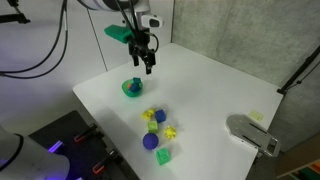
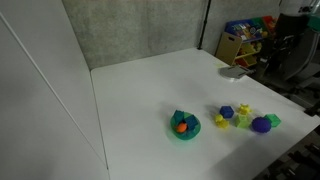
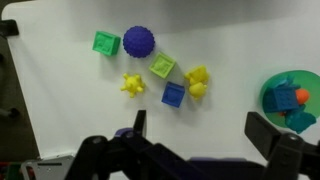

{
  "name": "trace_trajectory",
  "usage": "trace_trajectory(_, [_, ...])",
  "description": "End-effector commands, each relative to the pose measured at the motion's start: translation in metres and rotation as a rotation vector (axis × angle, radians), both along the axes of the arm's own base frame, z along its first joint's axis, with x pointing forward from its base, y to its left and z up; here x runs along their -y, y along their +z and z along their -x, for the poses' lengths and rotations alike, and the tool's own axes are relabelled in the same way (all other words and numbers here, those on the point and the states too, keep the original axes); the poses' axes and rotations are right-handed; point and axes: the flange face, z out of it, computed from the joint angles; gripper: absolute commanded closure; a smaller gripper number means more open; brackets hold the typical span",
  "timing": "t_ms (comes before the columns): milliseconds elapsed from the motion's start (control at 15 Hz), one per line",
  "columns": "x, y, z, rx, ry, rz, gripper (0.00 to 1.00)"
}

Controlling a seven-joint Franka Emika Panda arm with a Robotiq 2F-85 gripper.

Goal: Take the yellow thing out of the bowl

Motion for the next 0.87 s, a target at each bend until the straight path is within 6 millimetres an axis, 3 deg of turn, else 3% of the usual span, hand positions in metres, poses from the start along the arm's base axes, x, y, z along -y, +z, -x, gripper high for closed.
trace_trajectory(0, [-0.006,0.050,0.032,0.102,0.063,-0.037,0.00])
trace_trajectory(200, [-0.007,0.084,0.052,0.145,0.098,-0.118,0.00])
trace_trajectory(400, [-0.003,0.101,0.066,0.075,0.098,-0.183,0.00])
trace_trajectory(600, [0.006,0.108,0.078,0.032,0.072,-0.170,0.00])
trace_trajectory(800, [-0.001,0.099,0.074,0.044,0.070,-0.162,0.00])
